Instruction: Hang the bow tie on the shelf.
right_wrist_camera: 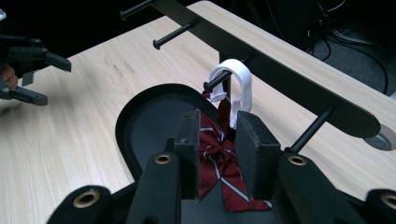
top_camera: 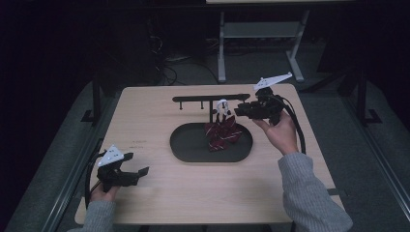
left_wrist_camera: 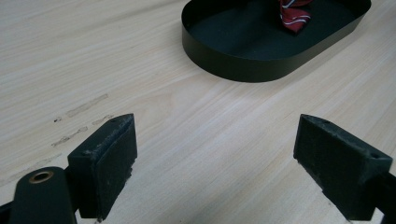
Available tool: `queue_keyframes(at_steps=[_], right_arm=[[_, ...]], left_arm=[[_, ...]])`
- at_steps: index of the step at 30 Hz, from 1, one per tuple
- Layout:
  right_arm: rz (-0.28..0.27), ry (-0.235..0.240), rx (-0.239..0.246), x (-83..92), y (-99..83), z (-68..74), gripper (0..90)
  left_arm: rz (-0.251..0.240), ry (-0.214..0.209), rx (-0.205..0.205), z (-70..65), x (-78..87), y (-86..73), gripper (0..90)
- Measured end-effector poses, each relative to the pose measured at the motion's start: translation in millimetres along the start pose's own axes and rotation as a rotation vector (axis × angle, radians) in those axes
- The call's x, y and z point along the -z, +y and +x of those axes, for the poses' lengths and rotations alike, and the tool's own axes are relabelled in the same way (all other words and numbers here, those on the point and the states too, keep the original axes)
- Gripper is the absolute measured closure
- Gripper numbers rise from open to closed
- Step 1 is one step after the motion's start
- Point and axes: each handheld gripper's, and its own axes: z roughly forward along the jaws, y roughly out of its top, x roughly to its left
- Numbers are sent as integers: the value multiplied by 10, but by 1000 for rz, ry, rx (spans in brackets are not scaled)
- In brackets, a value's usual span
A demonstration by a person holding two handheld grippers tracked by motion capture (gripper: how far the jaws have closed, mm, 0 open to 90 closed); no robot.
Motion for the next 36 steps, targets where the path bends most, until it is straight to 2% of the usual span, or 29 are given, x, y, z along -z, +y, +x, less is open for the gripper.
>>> queue_keyframes(at_steps=[3,12,25,36], right_arm=[[-11,3,7,15,-18,3,691],[8,8,-14,46,-146,6,654],[4,13,-13,106,-304,27,622],[11,23,-42,143,-448,3,604]], left_arm=[[-1,0,-1,1,2,1,130],[2,1,4,-4,-6,-2,130],[2,3,-2,-9,-10,-3,130],[0,2,5,-9,-11,-6,130]])
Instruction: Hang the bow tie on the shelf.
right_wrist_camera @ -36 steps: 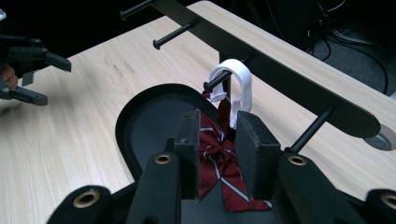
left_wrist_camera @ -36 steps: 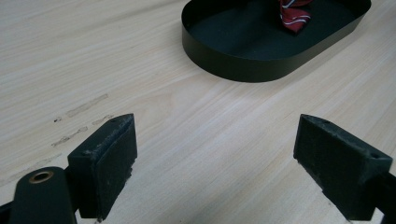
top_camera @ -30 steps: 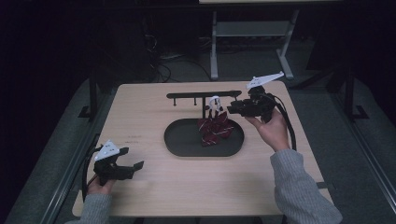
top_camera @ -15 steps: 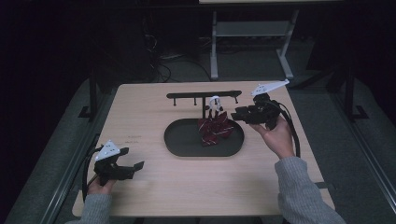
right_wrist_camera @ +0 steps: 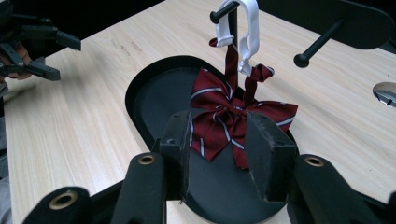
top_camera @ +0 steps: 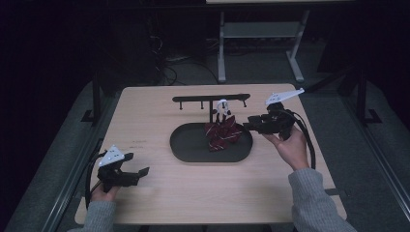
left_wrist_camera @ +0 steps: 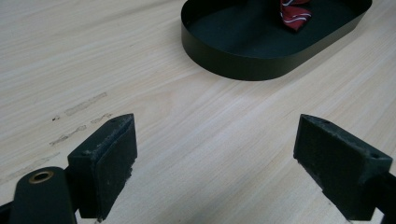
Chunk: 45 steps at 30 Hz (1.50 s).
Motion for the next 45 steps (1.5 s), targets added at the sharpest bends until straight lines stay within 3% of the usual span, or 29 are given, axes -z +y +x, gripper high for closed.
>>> queue_keyframes(at_steps=[6,16,28,45], right_arm=[[-1,-12,19,52,-53,39,600],[6,-13,4,106,-191,14,595],[13,-10,-43,104,-400,-34,567],[17,-5,-71,131,-627,-61,547]], left_arm=[[1,-1,0,1,-1,-1,131],[5,-1,4,-1,-9,-3,131],[5,-1,5,0,-8,-5,130],[1,0,1,3,-1,-2,131]])
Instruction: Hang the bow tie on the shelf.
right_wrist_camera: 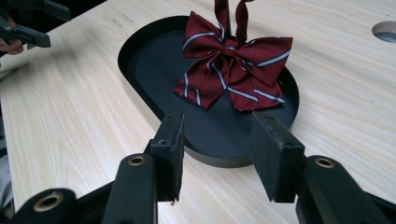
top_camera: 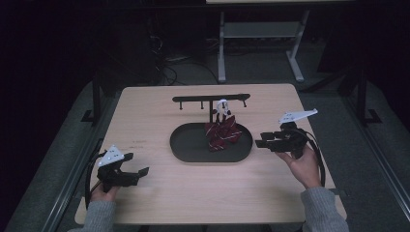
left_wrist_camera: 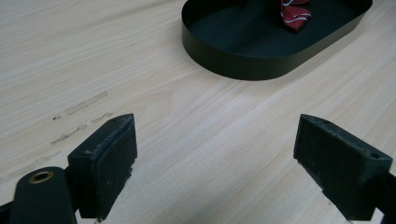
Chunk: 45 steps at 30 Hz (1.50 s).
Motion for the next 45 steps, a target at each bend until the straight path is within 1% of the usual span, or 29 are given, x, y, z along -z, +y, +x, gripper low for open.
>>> queue_keyframes(at_steps=[2,12,14,16,17,18,23,29,31,34,38,45], right_arm=[[-6,-1,-12,16,-36,-2,544],[-8,0,-26,47,-173,-19,535],[0,2,-37,55,-225,-21,532],[-8,2,-41,64,-262,-24,531],[-7,2,-45,69,-281,-23,531],[-7,2,-45,69,-281,-23,531],[-2,5,-59,64,-390,-23,528],[-4,10,-66,70,-453,-20,525],[-5,12,-68,72,-477,-14,521],[1,11,-70,72,-522,-8,520],[4,21,-75,73,-582,-4,517],[-3,23,-84,73,-667,5,511]], left_arm=[[-2,-1,-1,-7,-4,-1,131],[0,-4,-3,-9,-6,-3,131],[-2,-4,-1,-8,-7,-3,131],[2,-3,0,-8,-5,-4,131],[6,-3,-12,-2,-3,-3,130],[6,-3,-12,-2,-3,-3,130],[8,-4,-12,-6,-3,-2,130],[6,-5,-11,-7,-2,-2,131],[1,-9,-3,-7,-3,-4,130],[6,-7,-9,-6,-2,-3,130],[5,-7,-11,-6,-1,-2,131],[6,-7,-10,-8,-3,-2,130]])
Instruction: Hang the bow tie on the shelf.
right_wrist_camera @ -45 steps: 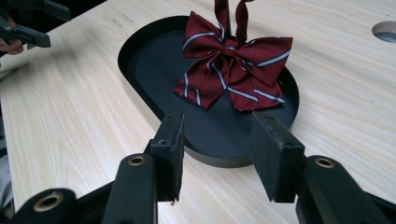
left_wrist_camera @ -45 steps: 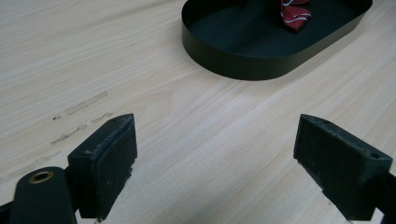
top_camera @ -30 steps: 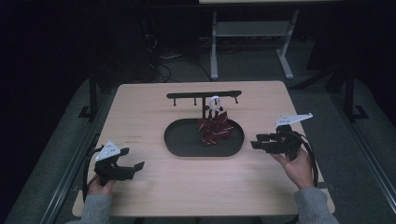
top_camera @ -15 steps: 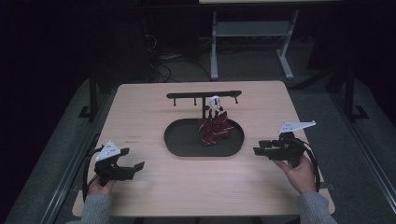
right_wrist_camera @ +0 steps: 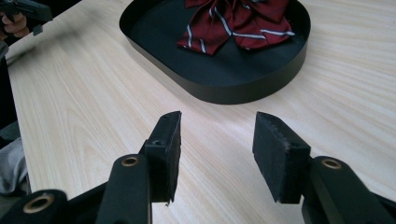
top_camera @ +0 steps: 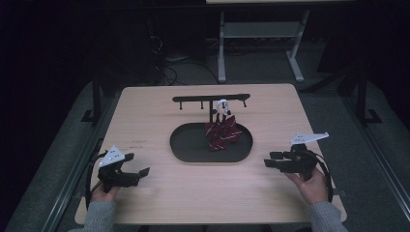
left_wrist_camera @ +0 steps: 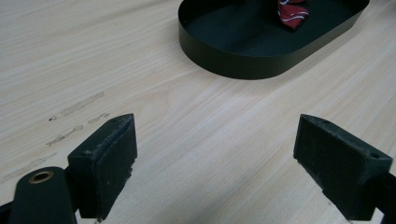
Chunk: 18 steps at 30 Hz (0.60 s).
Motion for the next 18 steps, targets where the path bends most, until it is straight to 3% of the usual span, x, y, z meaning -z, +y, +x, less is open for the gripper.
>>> queue_keyframes(at_steps=[18], right_arm=[[1,5,-13,-12,-231,48,487]], left_arm=[[1,-3,-1,-3,-3,4,131]])
